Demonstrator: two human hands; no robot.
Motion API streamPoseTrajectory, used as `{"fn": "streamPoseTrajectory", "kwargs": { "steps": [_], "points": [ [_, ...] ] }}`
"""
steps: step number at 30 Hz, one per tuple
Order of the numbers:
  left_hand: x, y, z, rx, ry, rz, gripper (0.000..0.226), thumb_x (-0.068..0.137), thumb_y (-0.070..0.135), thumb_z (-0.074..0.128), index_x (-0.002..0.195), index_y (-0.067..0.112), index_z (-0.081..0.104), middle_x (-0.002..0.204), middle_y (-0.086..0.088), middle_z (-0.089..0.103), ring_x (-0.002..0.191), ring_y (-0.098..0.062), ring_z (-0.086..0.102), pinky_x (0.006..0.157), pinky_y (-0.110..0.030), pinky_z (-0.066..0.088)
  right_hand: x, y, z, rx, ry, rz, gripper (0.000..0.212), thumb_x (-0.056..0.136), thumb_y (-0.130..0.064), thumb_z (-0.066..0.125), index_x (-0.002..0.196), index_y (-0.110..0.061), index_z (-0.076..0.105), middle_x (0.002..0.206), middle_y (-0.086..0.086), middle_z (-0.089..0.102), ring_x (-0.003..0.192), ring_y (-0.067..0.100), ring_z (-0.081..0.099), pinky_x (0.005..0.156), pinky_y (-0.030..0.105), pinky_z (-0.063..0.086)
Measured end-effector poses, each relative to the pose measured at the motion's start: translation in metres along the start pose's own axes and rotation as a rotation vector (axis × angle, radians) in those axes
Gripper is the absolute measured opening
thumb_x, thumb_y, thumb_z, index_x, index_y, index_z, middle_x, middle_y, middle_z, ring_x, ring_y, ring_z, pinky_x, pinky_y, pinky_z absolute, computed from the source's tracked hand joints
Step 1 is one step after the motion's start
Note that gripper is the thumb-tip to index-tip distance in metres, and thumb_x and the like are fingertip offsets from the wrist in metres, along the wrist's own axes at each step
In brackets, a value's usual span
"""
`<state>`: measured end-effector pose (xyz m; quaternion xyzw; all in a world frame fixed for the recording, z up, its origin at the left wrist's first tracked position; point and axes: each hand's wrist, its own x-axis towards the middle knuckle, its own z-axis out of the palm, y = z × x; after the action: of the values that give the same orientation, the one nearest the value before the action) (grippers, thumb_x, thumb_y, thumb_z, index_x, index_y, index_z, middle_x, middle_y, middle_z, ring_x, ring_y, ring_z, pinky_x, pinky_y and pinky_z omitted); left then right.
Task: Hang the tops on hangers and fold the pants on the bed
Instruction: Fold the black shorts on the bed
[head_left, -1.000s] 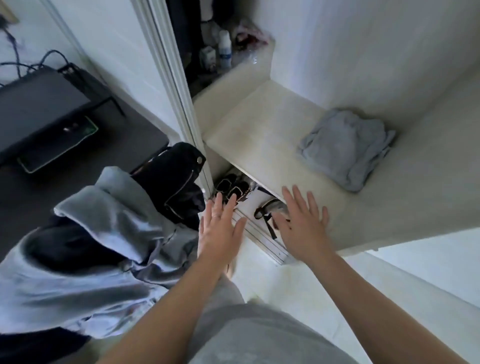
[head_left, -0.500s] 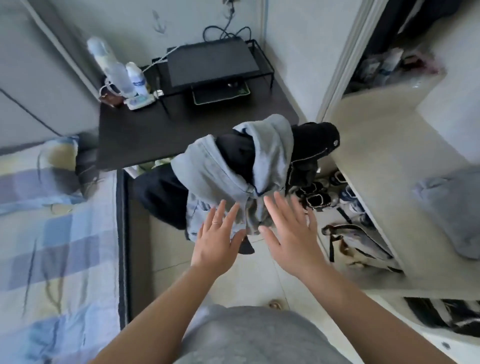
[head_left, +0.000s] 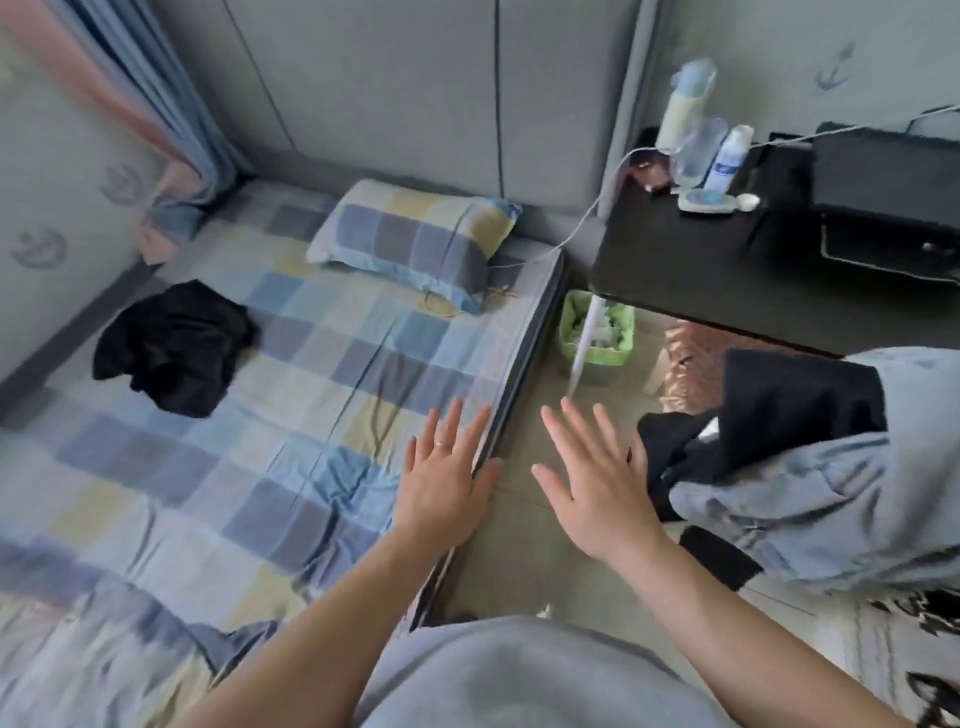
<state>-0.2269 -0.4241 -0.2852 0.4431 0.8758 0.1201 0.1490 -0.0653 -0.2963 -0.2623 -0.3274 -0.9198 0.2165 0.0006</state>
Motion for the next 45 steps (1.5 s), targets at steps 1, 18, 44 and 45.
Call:
{"fn": "streamPoseTrajectory", "kwargs": {
  "steps": [1,18,44,45],
  "points": [
    [-0.002,-0.023,-0.007,0.0,0.009,-0.043,0.062,0.102,0.061,0.027,0.157,0.048,0.0,0.169,0.009,-0.006,0.156,-0.02,-0.01,0.124,-0.047,0.002,0.014,-0.017,0.008,-0.016,-0.033,-0.026,0.063,0.101,-0.061,0.022,0.157,-0.042,0.002,0.168,-0.014,-0.003,0.155,0.021,-0.007,0.12,0.059,0.0],
    [0.023,-0.207,-0.038,-0.2,0.102,-0.619,0.064,0.099,0.067,0.021,0.158,0.046,0.006,0.169,0.007,-0.001,0.156,-0.023,-0.005,0.125,-0.048,0.008,0.227,-0.168,0.074,-0.263,-0.369,-0.464,0.065,0.102,-0.059,0.021,0.158,-0.039,-0.002,0.167,-0.012,-0.01,0.154,0.022,-0.015,0.118,0.057,-0.011],
    [0.226,-0.666,0.039,-0.057,-0.011,-0.695,0.062,0.103,0.06,0.028,0.159,0.042,0.007,0.17,0.001,0.003,0.156,-0.029,0.002,0.123,-0.05,0.014,0.549,-0.391,0.394,-0.302,-0.417,-0.403,0.066,0.101,-0.057,0.028,0.158,-0.039,0.001,0.168,-0.014,-0.005,0.154,0.022,-0.008,0.12,0.056,-0.002],
    [0.235,-0.693,0.054,-0.062,-0.022,-0.7,0.063,0.103,0.06,0.027,0.159,0.042,0.005,0.17,0.001,0.0,0.156,-0.03,0.001,0.123,-0.05,0.014,0.566,-0.402,0.421,-0.33,-0.43,-0.421,0.066,0.101,-0.058,0.028,0.158,-0.04,0.001,0.168,-0.014,-0.006,0.154,0.021,-0.007,0.12,0.056,-0.001]
  ]
}}
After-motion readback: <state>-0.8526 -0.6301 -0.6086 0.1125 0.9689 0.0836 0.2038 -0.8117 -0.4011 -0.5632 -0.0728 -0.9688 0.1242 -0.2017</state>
